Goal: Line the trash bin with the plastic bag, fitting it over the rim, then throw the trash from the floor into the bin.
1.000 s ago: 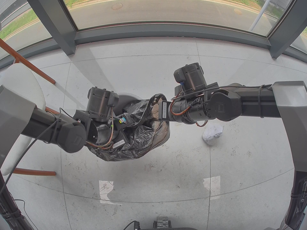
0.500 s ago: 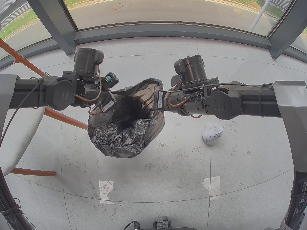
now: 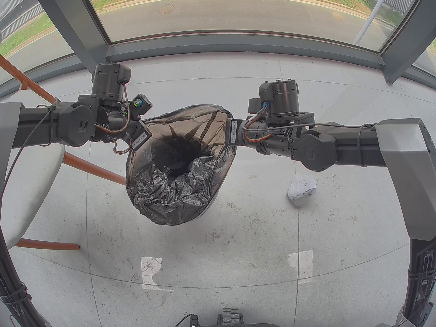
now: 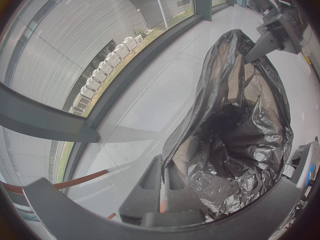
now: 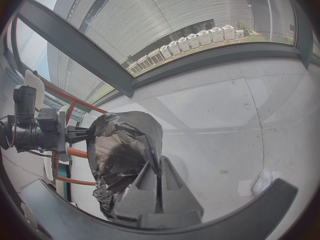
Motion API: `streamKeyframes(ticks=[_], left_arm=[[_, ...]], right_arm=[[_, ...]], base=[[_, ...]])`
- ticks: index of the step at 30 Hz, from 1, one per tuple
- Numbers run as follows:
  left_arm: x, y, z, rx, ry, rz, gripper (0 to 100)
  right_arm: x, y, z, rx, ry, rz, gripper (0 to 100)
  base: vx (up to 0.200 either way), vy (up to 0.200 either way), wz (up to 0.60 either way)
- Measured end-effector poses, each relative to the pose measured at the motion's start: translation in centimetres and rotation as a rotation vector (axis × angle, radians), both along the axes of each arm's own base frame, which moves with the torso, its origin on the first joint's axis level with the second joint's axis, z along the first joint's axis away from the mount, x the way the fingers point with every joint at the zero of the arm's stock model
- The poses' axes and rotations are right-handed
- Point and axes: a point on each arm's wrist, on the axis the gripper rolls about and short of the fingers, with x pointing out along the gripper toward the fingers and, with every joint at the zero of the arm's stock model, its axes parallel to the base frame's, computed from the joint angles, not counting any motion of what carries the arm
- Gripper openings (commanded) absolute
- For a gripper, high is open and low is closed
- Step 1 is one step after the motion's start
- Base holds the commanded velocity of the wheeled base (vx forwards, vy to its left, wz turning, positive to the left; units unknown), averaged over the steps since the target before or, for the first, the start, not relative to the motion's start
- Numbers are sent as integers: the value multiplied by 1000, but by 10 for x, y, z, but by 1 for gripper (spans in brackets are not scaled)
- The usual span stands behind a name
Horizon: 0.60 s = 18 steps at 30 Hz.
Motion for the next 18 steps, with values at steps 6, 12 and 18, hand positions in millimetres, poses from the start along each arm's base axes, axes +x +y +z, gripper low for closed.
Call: streamKeyframes(ticks=[6,12,18], left_arm=[[2,5,0,-33,1,29,0],[4,7,-5,-37,13,38,0],[11,6,-17,-39,40,47,0]], right_arm=[[0,-8,3,-5,17,3,100],[-19,-18,2,-47,127,64,100],[-38,-27,-5,-81,188,84,100]], base=[[0,0,0],[0,0,0],[0,0,0]])
